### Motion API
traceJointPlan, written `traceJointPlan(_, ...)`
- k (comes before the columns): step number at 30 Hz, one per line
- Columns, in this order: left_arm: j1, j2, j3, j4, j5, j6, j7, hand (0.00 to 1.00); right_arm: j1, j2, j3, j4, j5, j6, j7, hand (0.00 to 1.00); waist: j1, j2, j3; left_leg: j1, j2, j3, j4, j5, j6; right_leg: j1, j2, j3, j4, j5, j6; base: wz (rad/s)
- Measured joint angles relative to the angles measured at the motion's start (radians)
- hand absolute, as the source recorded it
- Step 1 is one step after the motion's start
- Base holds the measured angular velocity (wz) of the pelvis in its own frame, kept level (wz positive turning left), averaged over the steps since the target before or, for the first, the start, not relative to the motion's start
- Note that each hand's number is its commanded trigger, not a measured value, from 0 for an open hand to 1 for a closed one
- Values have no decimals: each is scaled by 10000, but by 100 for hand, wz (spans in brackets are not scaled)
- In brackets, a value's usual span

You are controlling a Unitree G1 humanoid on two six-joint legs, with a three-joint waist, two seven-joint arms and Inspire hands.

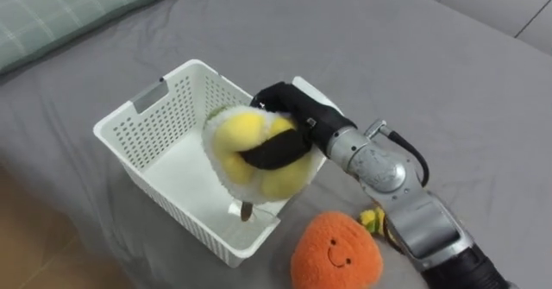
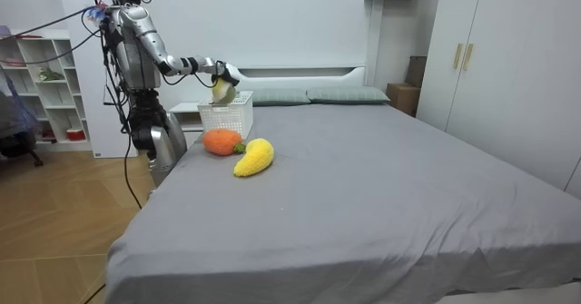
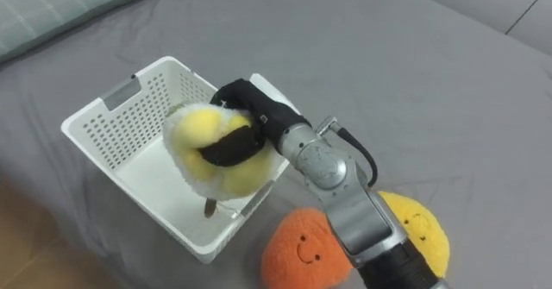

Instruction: Collect toys from the bed

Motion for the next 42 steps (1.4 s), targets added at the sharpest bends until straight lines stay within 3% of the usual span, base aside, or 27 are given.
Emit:
traceJointPlan(7, 55, 24, 1, 32, 17, 217, 163, 0, -122, -21, 202, 844, -237, 8, -216, 0, 320, -10, 13, -116, -50, -183, 120, 8, 9, -9, -19, -135, 17, 2, 5, 8)
traceJointPlan(14, 257, 22, -12, 37, 30, 346, 175, 0, -134, -106, 199, 884, -340, 8, -226, 0, 319, 12, 42, -118, -93, -226, 121, 31, 36, 5, -47, -160, 16, 20, 39, 2)
traceJointPlan(27, 419, 7, -202, -720, 17, 330, 354, 0, -132, -159, -216, 881, -61, -134, -784, 0, -131, 138, 128, -153, -126, -175, 121, 40, 97, -38, -89, -129, 22, 50, 101, -1)
traceJointPlan(32, 439, -24, -308, -976, 9, 229, 360, 0, -124, -243, -297, 872, -18, -344, -1110, 0, -367, 202, 111, -103, -111, -48, 98, 61, 133, -44, -99, 3, 20, 65, 124, -8)
traceJointPlan(38, 444, -39, -301, -925, 0, -29, 396, 0, 21, -320, -404, 502, 399, -677, -1206, 0, -538, 366, -1, 175, -76, 240, -102, 74, 182, -43, -100, 378, 22, 91, 161, -16)
traceJointPlan(40, 447, -96, -277, -878, -28, -32, 499, 0, 482, -337, -669, -194, 603, -750, -1236, 0, -556, 435, -67, 284, -68, 372, -228, 96, 214, -23, -120, 460, 20, 97, 173, -16)
traceJointPlan(42, 456, -175, -115, -767, -71, -34, 592, 0, 673, -357, -849, -532, 824, -845, -1365, 0, -594, 473, -73, 407, -56, 506, -289, 120, 233, -3, -120, 602, 18, 107, 188, -17)
